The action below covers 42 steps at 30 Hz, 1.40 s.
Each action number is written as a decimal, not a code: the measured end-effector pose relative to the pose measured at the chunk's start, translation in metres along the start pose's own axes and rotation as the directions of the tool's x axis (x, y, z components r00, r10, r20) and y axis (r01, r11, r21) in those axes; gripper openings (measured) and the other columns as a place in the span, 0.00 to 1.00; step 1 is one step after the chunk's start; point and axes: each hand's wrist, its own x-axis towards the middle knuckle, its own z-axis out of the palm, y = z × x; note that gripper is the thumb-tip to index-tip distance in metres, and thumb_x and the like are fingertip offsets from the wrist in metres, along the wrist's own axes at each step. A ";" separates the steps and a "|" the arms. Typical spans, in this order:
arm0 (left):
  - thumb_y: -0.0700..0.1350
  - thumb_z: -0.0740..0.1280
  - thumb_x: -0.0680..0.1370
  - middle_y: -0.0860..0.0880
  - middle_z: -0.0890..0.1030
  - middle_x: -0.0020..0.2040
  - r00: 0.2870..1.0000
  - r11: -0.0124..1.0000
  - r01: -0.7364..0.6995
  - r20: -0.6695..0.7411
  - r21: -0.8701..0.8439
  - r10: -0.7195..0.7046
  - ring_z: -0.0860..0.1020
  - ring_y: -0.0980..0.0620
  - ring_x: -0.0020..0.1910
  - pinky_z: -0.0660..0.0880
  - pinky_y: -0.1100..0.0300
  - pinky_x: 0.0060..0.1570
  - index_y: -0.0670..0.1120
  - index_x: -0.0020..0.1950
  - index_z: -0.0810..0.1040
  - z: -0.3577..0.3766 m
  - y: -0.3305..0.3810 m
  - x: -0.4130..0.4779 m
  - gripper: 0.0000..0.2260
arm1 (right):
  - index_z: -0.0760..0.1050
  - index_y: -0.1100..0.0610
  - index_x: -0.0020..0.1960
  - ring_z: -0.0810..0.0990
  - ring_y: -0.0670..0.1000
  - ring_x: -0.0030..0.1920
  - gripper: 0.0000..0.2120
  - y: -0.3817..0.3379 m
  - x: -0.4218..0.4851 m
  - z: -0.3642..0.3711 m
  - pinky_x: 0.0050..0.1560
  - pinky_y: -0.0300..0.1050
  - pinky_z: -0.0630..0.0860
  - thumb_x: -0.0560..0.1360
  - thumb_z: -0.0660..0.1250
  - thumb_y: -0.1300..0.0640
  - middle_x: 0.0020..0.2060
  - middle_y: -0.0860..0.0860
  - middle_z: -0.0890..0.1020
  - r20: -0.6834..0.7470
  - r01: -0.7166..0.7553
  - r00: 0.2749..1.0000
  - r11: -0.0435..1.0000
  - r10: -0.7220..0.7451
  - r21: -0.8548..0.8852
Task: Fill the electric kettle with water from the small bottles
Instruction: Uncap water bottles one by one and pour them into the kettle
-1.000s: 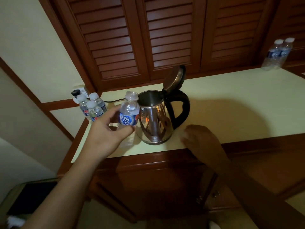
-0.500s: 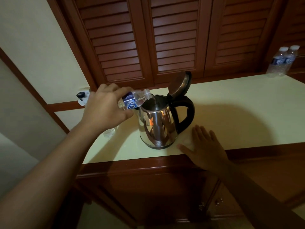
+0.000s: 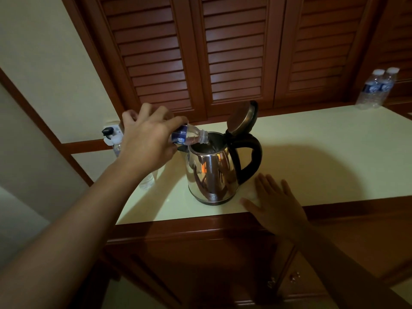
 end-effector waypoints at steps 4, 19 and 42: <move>0.45 0.77 0.72 0.46 0.78 0.65 1.000 0.999 -0.006 -0.011 0.038 0.006 0.70 0.38 0.66 0.67 0.36 0.60 0.56 0.70 0.77 -0.002 0.005 0.003 0.27 | 0.44 0.55 0.82 0.42 0.51 0.81 0.43 0.001 -0.001 0.000 0.79 0.59 0.42 0.77 0.37 0.27 0.81 0.52 0.47 -0.018 0.007 1.000 1.000 -0.007 0.021; 0.39 0.74 0.73 0.44 0.74 0.72 0.980 0.970 -0.176 -0.062 0.167 0.188 0.66 0.36 0.75 0.62 0.27 0.66 0.54 0.70 0.75 -0.001 0.013 0.022 0.27 | 0.67 0.50 0.74 0.56 0.48 0.79 0.27 0.006 -0.006 0.000 0.79 0.52 0.44 0.81 0.50 0.37 0.76 0.48 0.66 -0.136 0.109 0.987 0.972 -0.082 0.208; 0.56 0.69 0.74 0.47 0.78 0.64 0.996 0.986 0.082 -0.029 -0.146 -0.088 0.71 0.40 0.63 0.70 0.41 0.60 0.54 0.76 0.73 -0.013 0.009 -0.026 0.30 | 0.77 0.46 0.61 0.73 0.44 0.55 0.14 -0.004 -0.025 -0.035 0.52 0.37 0.66 0.78 0.68 0.43 0.51 0.35 0.74 -0.257 0.076 0.962 0.819 0.089 0.568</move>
